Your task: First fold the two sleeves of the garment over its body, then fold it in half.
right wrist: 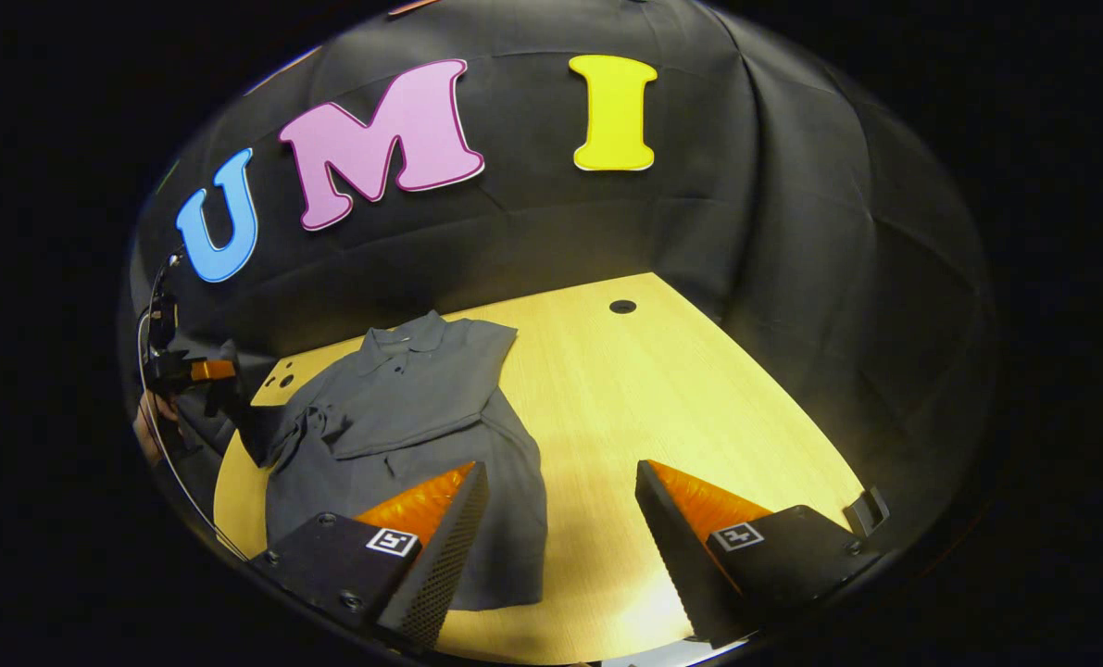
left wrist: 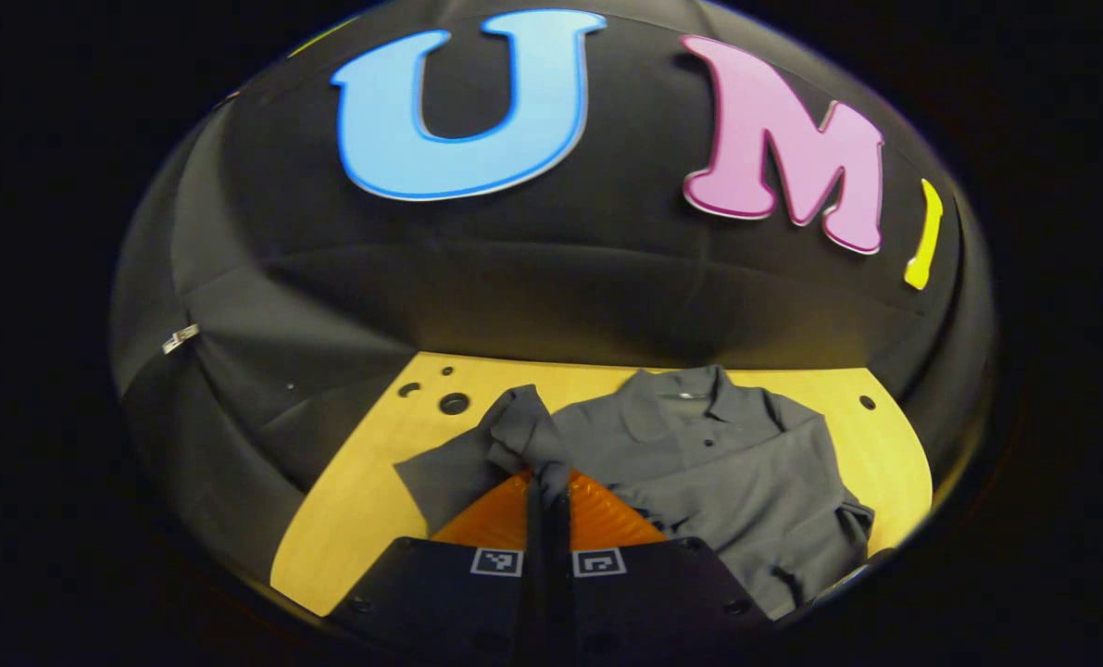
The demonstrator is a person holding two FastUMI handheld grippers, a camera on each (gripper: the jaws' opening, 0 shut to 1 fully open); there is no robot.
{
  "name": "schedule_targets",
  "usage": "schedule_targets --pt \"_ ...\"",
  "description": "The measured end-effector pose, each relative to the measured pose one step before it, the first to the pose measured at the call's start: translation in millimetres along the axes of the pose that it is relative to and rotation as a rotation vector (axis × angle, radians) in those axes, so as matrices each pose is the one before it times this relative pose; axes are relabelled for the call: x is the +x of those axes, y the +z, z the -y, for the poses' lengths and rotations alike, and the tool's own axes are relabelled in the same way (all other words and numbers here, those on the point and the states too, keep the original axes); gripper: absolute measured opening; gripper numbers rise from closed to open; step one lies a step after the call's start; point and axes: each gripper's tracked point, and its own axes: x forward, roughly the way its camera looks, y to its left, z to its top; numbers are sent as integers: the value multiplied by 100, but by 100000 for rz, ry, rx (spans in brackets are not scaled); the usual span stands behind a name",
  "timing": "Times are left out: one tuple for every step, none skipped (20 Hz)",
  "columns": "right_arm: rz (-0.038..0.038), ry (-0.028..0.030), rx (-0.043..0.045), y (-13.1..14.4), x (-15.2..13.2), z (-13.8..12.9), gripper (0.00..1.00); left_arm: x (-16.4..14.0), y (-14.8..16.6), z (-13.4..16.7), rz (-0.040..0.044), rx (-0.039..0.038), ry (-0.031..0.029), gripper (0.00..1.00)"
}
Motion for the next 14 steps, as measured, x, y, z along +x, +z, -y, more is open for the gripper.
schedule_targets --pt "-432 135 570 -71 75 246 99 287 55 1879 -187 999 -2588 5" --pt "-404 156 473 27 143 205 99 428 11 2356 -431 473 -3403 5" --pt "-398 114 313 -78 153 182 99 508 -13 1994 -550 94 -2812 5" --pt "-349 191 140 29 142 141 99 534 -41 1787 -646 -33 -2651 5" --pt "-337 105 -67 30 -72 244 99 435 -27 1715 -542 -161 -2609 5" --pt "-166 65 -61 73 108 148 99 557 -112 1646 -467 -440 -2572 5" --pt "-138 -1 0 43 239 186 99 576 -150 1640 -703 -898 -2844 5" --pt "-380 -9 -91 22 164 161 99 608 -69 1554 -688 -1189 -2751 5" --pt "-323 88 -8 -52 20 217 99 633 -57 1521 -669 -1165 -2195 5" --pt "-54 546 390 85 172 113 99 663 -235 1197 -844 -767 -1965 5" --pt "-90 276 553 -54 -122 44 99 615 -90 1134 -816 -259 -1368 5" --pt "-203 -151 370 133 64 238 99 738 -187 1144 -639 243 -1508 5" --pt "-139 -233 131 64 270 614 99 623 -132 1104 -803 707 -1500 5" --pt "-190 -325 21 -13 215 466 99 699 -106 1028 -724 914 -1428 2"
